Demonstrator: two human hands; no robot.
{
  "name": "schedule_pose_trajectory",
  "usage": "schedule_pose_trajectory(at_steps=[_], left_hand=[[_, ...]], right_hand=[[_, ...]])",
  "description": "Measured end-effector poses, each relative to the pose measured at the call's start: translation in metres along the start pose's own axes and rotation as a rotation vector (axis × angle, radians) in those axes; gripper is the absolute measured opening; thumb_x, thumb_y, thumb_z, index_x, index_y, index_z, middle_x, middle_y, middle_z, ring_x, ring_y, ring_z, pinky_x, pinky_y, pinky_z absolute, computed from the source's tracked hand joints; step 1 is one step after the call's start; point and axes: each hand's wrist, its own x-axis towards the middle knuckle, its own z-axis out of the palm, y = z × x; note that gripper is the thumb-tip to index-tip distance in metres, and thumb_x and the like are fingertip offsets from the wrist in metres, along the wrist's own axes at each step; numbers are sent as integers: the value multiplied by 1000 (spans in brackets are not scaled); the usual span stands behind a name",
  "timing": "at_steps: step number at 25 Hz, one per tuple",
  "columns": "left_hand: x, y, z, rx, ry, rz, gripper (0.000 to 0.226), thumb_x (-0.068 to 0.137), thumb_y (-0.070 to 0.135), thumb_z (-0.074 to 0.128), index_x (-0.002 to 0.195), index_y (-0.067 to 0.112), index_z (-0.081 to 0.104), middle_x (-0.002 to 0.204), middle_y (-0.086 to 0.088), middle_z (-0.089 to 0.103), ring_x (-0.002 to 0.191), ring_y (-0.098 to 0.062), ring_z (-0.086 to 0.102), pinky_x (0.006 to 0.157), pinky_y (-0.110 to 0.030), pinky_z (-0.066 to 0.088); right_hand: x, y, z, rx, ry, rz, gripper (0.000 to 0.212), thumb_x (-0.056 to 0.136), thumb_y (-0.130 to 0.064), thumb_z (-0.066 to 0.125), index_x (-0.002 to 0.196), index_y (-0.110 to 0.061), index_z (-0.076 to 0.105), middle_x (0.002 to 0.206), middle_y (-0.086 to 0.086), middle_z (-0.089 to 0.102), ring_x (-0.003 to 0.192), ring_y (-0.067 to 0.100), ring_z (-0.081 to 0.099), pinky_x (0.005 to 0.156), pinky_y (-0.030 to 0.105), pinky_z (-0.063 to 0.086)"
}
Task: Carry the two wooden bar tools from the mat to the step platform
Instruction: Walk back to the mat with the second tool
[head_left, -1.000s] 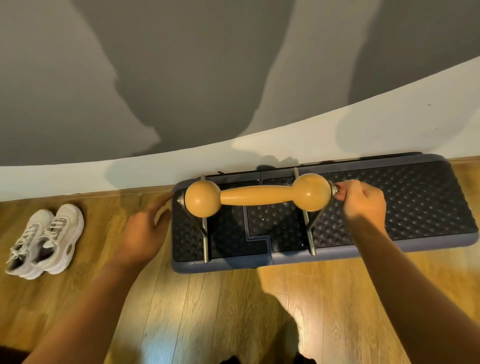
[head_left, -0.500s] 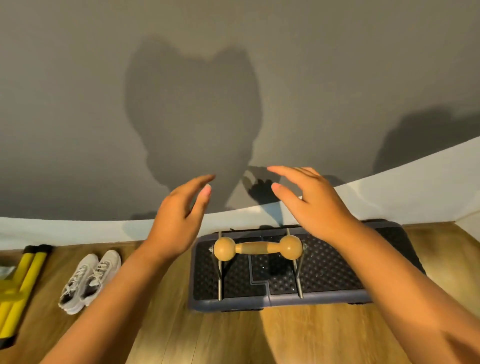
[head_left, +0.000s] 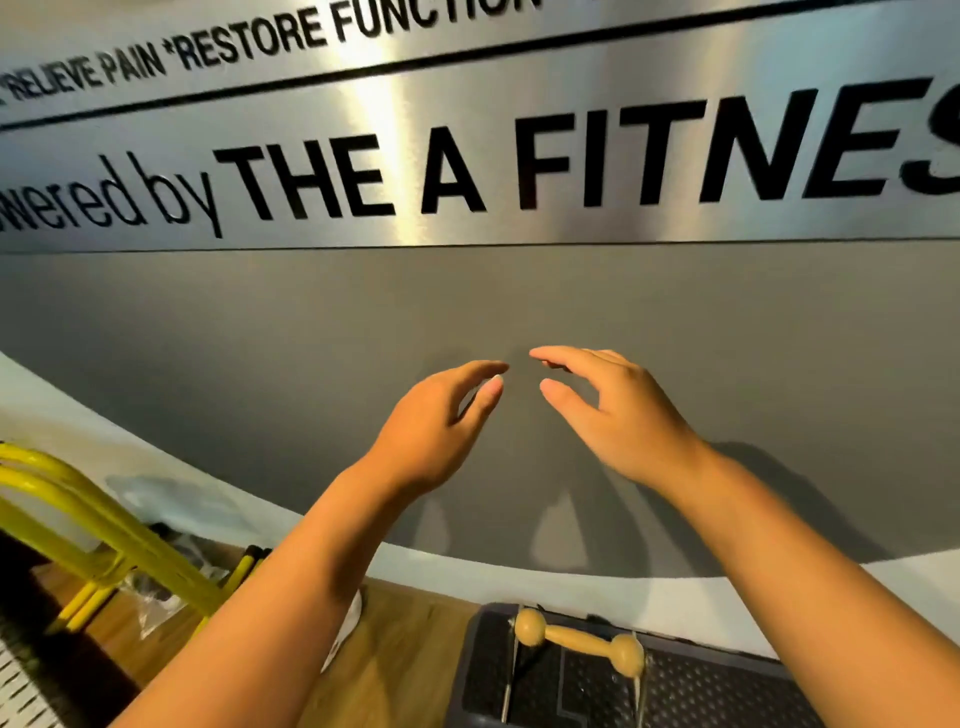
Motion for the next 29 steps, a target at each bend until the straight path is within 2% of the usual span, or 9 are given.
schedule_pose_trajectory(at_steps=[5, 11, 14, 16, 18, 21, 24, 26, 29], left_hand=[[-26, 54, -131, 92, 230, -31, 44, 107, 50, 41, 139, 29, 61, 134, 12, 68, 121, -4, 61, 103, -35, 51], [-125, 77, -256, 314, 432, -176, 43, 107, 48, 41, 137, 27, 63, 130, 11, 70, 119, -9, 64, 100, -39, 52], [-203, 90, -318, 416, 569, -277, 42, 107, 47, 43, 135, 25, 65, 126, 11, 71, 116, -7, 65, 99, -38, 52], [-255, 102, -349, 466, 632, -344, 41, 107, 45, 44, 133, 24, 67, 124, 9, 72, 116, -9, 66, 99, -40, 52], [-319, 118, -379, 527, 721, -428, 39, 107, 44, 45, 132, 23, 67, 121, 8, 73, 115, -9, 66, 99, -41, 52], [-426, 148, -413, 638, 855, -571, 38, 107, 45, 46, 132, 26, 67, 120, 10, 73, 113, -5, 66, 98, -38, 52], [-531, 188, -434, 713, 935, -738, 37, 107, 47, 45, 131, 31, 67, 116, 15, 74, 106, 2, 65, 91, -34, 54], [-603, 221, -444, 758, 1016, -843, 37, 107, 46, 45, 132, 31, 67, 119, 15, 73, 111, 2, 65, 96, -36, 54], [-712, 281, -453, 831, 1141, -973, 40, 106, 49, 44, 134, 31, 66, 126, 16, 70, 116, 1, 64, 102, -39, 53]], right_hand=[[50, -113, -23, 126, -52, -199, 35, 100, -41, 56, 134, -38, 65, 124, -13, 68, 119, 8, 59, 101, 31, 47], [81, -253, 10, 315, -162, -437, 30, 101, -41, 57, 128, -38, 68, 111, -21, 68, 106, -6, 60, 86, 9, 41], [73, -339, 42, 447, -243, -583, 29, 101, -38, 58, 128, -35, 69, 106, -22, 69, 102, -7, 62, 85, 13, 46], [60, -391, 66, 527, -300, -659, 29, 102, -37, 59, 128, -33, 70, 108, -16, 72, 101, -2, 64, 85, 17, 49], [36, -451, 95, 614, -377, -746, 30, 101, -37, 58, 127, -31, 70, 107, -14, 73, 101, -1, 65, 86, 19, 50], [-14, -537, 132, 728, -513, -841, 37, 96, -50, 53, 129, -40, 67, 105, -23, 70, 103, -5, 64, 86, 19, 49], [-72, -613, 163, 855, -638, -889, 41, 94, -54, 52, 132, -42, 65, 115, -22, 70, 111, -1, 64, 96, 30, 51], [-122, -668, 181, 930, -736, -939, 48, 92, -60, 50, 134, -41, 64, 123, -18, 69, 120, 4, 61, 103, 38, 49], [-210, -754, 200, 1007, -885, -1018, 50, 89, -66, 46, 134, -51, 59, 127, -22, 65, 122, -1, 58, 105, 36, 47]])
